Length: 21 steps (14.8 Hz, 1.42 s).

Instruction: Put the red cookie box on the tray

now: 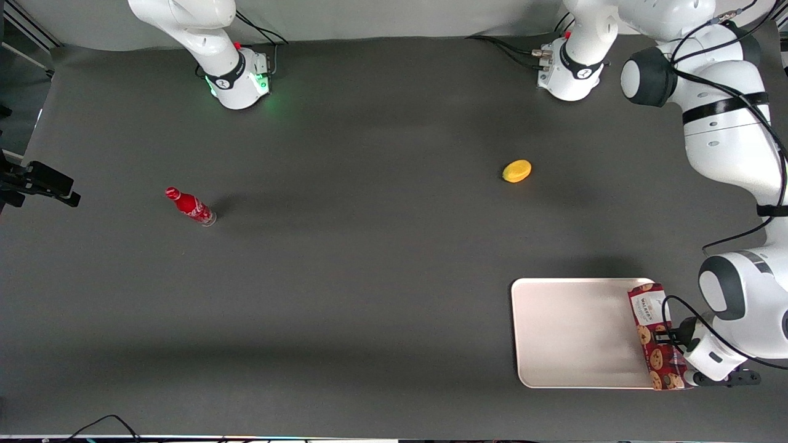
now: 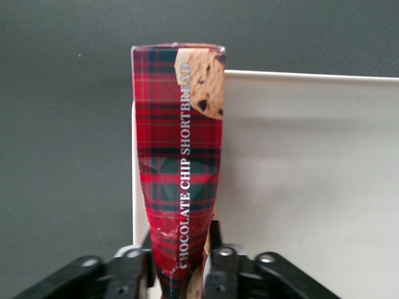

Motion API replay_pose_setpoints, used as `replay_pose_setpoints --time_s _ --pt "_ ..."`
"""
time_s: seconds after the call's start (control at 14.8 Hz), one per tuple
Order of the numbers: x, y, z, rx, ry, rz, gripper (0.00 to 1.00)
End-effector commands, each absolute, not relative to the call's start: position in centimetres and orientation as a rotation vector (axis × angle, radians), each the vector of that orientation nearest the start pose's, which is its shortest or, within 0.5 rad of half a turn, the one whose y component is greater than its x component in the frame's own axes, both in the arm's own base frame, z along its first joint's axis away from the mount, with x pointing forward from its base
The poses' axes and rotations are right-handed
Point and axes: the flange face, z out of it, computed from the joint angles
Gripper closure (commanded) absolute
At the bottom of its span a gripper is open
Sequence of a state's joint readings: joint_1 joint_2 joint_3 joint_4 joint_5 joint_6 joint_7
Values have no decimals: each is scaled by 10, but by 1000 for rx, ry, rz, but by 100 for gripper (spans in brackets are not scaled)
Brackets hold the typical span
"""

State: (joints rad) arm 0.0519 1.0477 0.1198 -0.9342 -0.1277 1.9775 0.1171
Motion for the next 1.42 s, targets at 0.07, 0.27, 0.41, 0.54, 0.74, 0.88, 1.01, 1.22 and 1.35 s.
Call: replay_pose_setpoints --time_s 0.07,0.27,0.41,0.54,0.74,0.88,1.01,1.22,1.35 --pt "773 90 290 -3140 -84 -32 0" --pt "754 92 335 -3160 -107 -55 0" --pt "735 91 370 -3165 -116 -70 0" --pt "716 93 410 -3166 -125 -101 0" --pt "677 80 475 -3186 -104 -94 0" --pt "651 61 524 -3181 -44 -60 0" --pt "630 35 570 -3176 34 -91 0" --pt "597 22 617 -3148 79 -95 0" --pt "568 20 638 -3156 85 -104 0"
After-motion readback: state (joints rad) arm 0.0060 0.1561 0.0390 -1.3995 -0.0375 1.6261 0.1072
